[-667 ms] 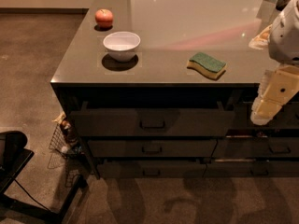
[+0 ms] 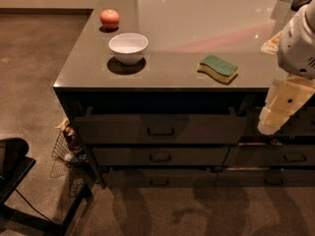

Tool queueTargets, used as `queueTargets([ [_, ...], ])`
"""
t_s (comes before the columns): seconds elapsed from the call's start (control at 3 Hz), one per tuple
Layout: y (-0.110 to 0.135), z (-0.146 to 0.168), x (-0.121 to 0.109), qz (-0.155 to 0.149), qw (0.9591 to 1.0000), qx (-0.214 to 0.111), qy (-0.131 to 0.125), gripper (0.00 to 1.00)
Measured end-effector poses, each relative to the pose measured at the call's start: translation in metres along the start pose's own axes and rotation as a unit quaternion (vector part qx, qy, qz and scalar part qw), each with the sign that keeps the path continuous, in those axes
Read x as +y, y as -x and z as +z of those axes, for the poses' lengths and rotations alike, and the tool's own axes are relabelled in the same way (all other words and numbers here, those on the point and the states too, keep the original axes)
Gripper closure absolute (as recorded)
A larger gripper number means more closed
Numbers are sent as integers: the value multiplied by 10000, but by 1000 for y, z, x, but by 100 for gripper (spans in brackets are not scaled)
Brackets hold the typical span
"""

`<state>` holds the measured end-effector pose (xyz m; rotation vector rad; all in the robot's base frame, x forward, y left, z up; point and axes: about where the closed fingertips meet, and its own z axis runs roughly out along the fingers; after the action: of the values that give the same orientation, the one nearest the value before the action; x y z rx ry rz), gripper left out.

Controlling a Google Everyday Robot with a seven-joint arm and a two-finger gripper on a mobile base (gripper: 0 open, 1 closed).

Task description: Open top drawer

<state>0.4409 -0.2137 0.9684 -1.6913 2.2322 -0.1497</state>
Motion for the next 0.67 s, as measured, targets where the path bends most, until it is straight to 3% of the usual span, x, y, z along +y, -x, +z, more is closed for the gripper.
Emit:
queueTargets([
  [0.33, 7, 18, 8, -41, 9990, 116, -437, 0],
  [0.67, 19, 61, 14, -116, 9970, 164, -753, 0],
])
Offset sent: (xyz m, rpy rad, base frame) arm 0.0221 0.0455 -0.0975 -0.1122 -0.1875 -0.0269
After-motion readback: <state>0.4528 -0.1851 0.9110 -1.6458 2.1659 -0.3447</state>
